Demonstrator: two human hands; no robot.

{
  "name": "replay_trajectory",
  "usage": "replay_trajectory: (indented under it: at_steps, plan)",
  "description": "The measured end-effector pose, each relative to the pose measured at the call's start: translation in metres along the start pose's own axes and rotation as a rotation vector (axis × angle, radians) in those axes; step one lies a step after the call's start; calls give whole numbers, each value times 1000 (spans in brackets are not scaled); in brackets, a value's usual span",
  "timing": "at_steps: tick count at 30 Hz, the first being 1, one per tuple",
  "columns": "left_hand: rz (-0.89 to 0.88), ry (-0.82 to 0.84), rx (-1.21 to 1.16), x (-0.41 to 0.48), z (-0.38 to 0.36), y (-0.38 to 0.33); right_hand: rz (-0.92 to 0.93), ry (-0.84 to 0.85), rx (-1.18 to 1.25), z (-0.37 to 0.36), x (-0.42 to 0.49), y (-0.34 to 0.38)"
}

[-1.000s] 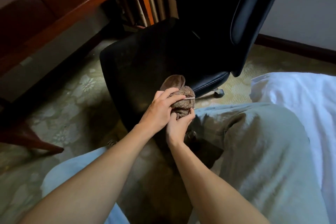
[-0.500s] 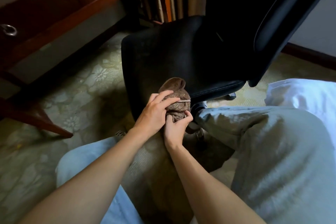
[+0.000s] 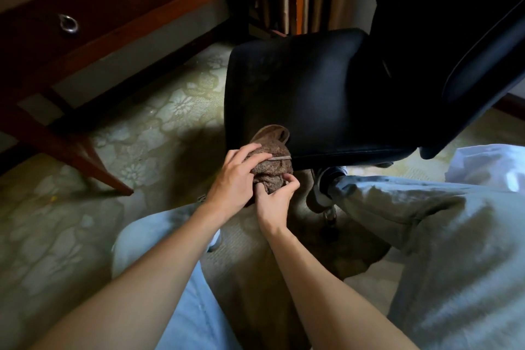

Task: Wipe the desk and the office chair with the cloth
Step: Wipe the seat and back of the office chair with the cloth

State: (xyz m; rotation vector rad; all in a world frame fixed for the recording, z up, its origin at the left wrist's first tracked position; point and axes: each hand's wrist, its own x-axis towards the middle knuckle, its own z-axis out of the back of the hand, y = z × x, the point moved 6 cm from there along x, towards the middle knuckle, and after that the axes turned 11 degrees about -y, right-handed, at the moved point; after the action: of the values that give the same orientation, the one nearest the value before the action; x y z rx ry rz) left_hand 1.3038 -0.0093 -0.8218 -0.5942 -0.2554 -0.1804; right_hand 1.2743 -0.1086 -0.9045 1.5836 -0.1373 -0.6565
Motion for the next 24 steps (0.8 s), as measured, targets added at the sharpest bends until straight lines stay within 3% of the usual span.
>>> replay_trajectory:
  at_steps: [17,24]
  plan:
    - [273,-166,-121,-12,30,70,75,180,-67,-61,-18,-4]
    - [633,-259,-402,-11,20,89,193,269,-168,-71,-13,5]
